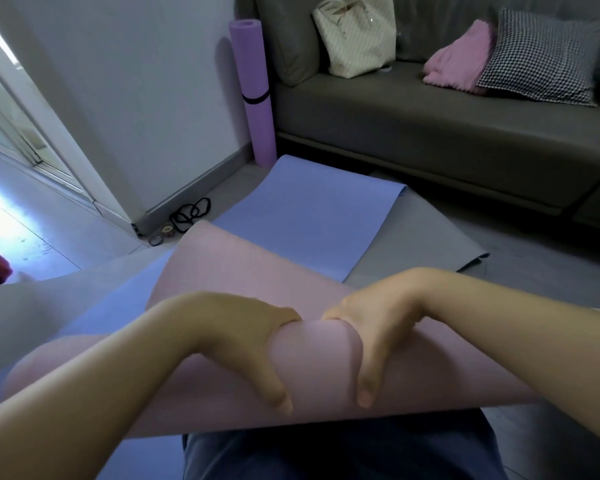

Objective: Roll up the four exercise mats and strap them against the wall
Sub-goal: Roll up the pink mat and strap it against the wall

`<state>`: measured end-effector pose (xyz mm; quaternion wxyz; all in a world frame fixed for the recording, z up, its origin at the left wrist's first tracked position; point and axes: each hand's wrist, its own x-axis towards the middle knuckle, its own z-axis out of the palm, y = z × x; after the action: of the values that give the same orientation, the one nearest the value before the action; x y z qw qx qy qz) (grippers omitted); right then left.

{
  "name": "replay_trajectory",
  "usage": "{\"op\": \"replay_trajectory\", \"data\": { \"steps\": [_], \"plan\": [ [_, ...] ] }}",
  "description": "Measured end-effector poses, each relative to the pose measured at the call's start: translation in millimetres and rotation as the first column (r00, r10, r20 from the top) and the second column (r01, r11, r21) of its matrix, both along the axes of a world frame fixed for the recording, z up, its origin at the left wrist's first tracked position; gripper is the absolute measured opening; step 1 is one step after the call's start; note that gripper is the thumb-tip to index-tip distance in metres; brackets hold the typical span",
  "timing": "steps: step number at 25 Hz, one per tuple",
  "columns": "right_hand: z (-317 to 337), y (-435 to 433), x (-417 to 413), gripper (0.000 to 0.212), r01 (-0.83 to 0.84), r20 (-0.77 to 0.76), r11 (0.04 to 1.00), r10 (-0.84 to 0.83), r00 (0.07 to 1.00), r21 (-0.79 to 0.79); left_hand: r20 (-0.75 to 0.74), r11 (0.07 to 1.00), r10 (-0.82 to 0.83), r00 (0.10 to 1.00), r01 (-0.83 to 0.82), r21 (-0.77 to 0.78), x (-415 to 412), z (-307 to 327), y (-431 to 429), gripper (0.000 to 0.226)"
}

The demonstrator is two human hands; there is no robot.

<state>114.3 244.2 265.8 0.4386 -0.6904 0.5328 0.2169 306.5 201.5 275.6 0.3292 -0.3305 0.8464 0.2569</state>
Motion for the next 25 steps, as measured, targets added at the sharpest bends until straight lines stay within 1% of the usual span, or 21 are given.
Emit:
{"op": "replay_trajectory", "data": {
  "steps": [1,2,3,4,6,7,9,10,11,13,14,15,16,17,18,19,21,23,25],
  "plan": [
    [-2,4,-2,0.069,0.027,0.012,1.000,-0.027,1.000,-0.002,0.031,0.998,-0.002,1.000,0.001,0.057,-4,-5,-4,0.073],
    [-3,9,-3,0.073,0.044,0.025,0.998,-0.043,0.999,-0.042,0.055,0.994,0.008,0.998,-0.014,0.110,-6,-11,-10,0.070],
    [-2,17,-5,0.081,0.055,0.019,0.990,-0.054,0.998,-0.128,0.061,0.986,0.023,0.998,-0.033,0.162,-8,-16,-16,0.066],
    [-1,27,-6,0.092,0.048,-0.018,0.968,-0.054,0.998,-0.248,0.056,0.975,0.039,0.998,-0.051,0.215,-8,-19,-24,0.060],
    [-7,50,-2,0.110,-0.073,-0.154,0.868,-0.004,0.988,-0.491,0.056,0.943,0.073,0.996,-0.087,0.322,-8,-23,-37,0.052],
    [-13,60,4,0.116,-0.139,-0.223,0.815,0.013,0.975,-0.563,0.054,0.923,0.094,0.994,-0.108,0.370,-8,-24,-40,0.053],
    [-30,70,13,0.121,-0.178,-0.289,0.762,-0.013,0.957,-0.622,0.048,0.915,0.114,0.992,-0.123,0.385,-8,-23,-42,0.057],
    [-36,69,13,0.120,-0.169,-0.289,0.749,-0.031,0.957,-0.641,0.019,0.929,0.107,0.994,-0.107,0.354,-6,-22,-40,0.058],
    [-38,65,11,0.118,-0.151,-0.271,0.744,-0.042,0.962,-0.651,-0.038,0.954,0.096,0.995,-0.081,0.289,-3,-22,-38,0.060],
    [-36,54,5,0.114,-0.106,-0.215,0.758,-0.046,0.976,-0.644,-0.171,0.995,0.085,0.982,-0.073,0.074,8,-25,-26,0.076],
    [-34,48,2,0.113,-0.085,-0.188,0.774,-0.044,0.981,-0.627,-0.223,0.994,0.055,0.973,-0.074,-0.076,14,-30,-16,0.087],
    [-32,40,0,0.111,-0.062,-0.156,0.795,-0.041,0.987,-0.604,-0.269,0.964,-0.019,0.963,-0.053,-0.260,20,-37,-3,0.095],
    [-31,31,-1,0.110,-0.042,-0.125,0.822,-0.036,0.992,-0.569,-0.294,0.894,-0.118,0.948,-0.027,-0.447,25,-45,10,0.101],
    [-30,22,-2,0.108,-0.023,-0.095,0.848,-0.033,0.995,-0.529,-0.294,0.807,-0.203,0.934,-0.010,-0.590,27,-55,18,0.105],
    [-28,15,-2,0.107,-0.006,-0.070,0.873,-0.032,0.997,-0.488,-0.295,0.750,-0.240,0.925,-0.017,-0.661,28,-63,22,0.107],
    [-27,10,-2,0.107,0.004,-0.052,0.890,-0.031,0.998,-0.456,-0.310,0.718,-0.257,0.915,-0.034,-0.695,28,-66,21,0.108],
    [-27,9,-4,0.112,0.020,-0.035,0.897,-0.039,0.999,-0.442,-0.309,0.749,-0.235,0.922,-0.031,-0.662,25,-62,15,0.106],
    [-28,17,-8,0.120,-0.013,-0.088,0.857,-0.038,0.995,-0.516,-0.326,0.787,-0.207,0.922,-0.041,-0.616,24,-56,9,0.101],
    [-28,27,-13,0.118,-0.065,-0.161,0.807,-0.037,0.986,-0.587,-0.362,0.802,-0.213,0.907,-0.049,-0.595,19,-51,5,0.096]
  ]
}}
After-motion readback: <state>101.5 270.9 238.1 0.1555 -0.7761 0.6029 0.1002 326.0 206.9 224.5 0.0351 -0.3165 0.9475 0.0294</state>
